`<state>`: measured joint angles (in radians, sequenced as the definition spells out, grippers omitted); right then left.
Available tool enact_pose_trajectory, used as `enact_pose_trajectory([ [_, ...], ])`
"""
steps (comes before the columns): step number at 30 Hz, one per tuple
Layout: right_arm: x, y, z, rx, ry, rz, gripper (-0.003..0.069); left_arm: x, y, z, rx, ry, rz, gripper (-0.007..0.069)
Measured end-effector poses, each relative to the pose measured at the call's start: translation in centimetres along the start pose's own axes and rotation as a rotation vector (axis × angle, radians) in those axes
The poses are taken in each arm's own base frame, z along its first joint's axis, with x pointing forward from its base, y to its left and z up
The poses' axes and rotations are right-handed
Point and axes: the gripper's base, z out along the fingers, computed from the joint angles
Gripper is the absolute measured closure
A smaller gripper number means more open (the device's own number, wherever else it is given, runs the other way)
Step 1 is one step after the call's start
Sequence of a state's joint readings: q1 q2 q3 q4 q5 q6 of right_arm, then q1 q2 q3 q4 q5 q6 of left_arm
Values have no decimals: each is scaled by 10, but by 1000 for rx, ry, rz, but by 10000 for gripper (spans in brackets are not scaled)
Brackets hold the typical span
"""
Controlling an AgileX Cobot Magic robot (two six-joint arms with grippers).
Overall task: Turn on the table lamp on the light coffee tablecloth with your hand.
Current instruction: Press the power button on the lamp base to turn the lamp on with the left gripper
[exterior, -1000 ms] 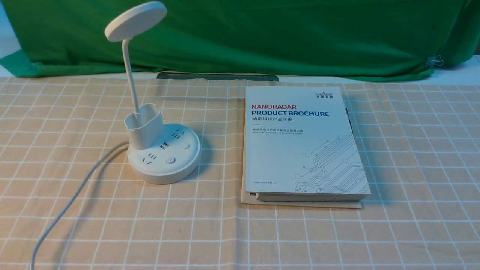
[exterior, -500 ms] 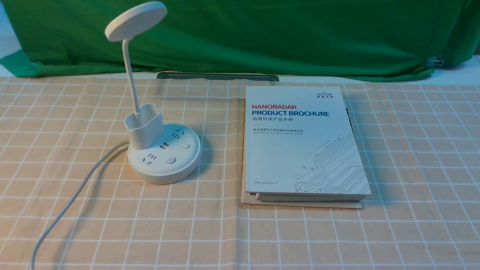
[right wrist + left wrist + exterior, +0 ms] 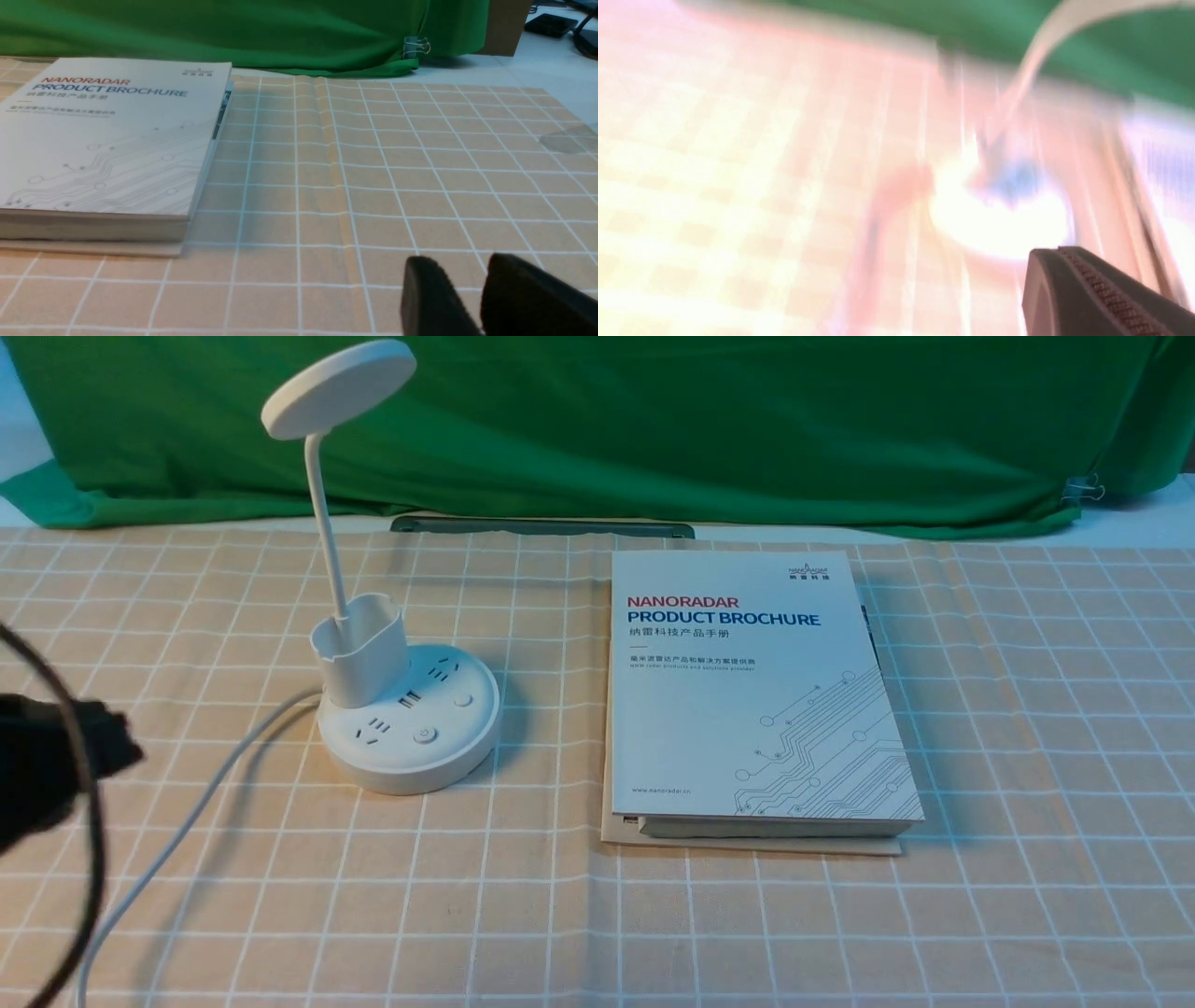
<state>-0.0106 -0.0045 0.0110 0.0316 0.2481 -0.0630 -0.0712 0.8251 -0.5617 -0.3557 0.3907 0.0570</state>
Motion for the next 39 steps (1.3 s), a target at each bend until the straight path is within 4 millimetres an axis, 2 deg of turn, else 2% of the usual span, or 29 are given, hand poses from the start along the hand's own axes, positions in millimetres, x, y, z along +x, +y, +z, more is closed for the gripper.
enact_pose_trajectory([
  [1,0,0,0,0,0,0,419,7,-11,19,100,137,8,622],
  [6,0,0,0,0,0,0,419,23,-38,57,301,338,40,622],
  [7,0,0,0,0,0,0,419,29,-52,70,341,393,86,622],
  [9,0,0,0,0,0,0,419,34,-68,85,364,433,161,622],
  [10,0,0,0,0,0,0,419,32,-71,85,366,424,160,622],
  [12,0,0,0,0,0,0,419,37,-90,105,345,452,255,622],
  [13,0,0,0,0,0,0,419,33,-95,108,332,434,256,622],
  [15,0,0,0,0,0,0,419,26,-105,134,255,438,296,622],
  [17,0,0,0,0,0,0,419,21,-108,147,223,437,315,622],
  [18,0,0,0,0,0,0,419,16,-112,162,176,447,313,622],
  [20,0,0,0,0,0,0,419,11,-114,175,139,452,317,622],
  [22,0,0,0,0,0,0,419,11,-115,195,84,464,361,622],
  [23,0,0,0,0,0,0,419,11,-115,197,81,464,360,622],
  [25,0,0,0,0,0,0,419,11,-114,215,25,462,367,622],
  [29,0,0,0,0,0,0,419,16,-110,232,-49,442,325,622],
  [36,0,0,0,0,0,0,419,15,-107,241,-64,396,254,622],
  [39,0,0,0,0,0,0,419,8,-98,244,-83,376,201,622],
])
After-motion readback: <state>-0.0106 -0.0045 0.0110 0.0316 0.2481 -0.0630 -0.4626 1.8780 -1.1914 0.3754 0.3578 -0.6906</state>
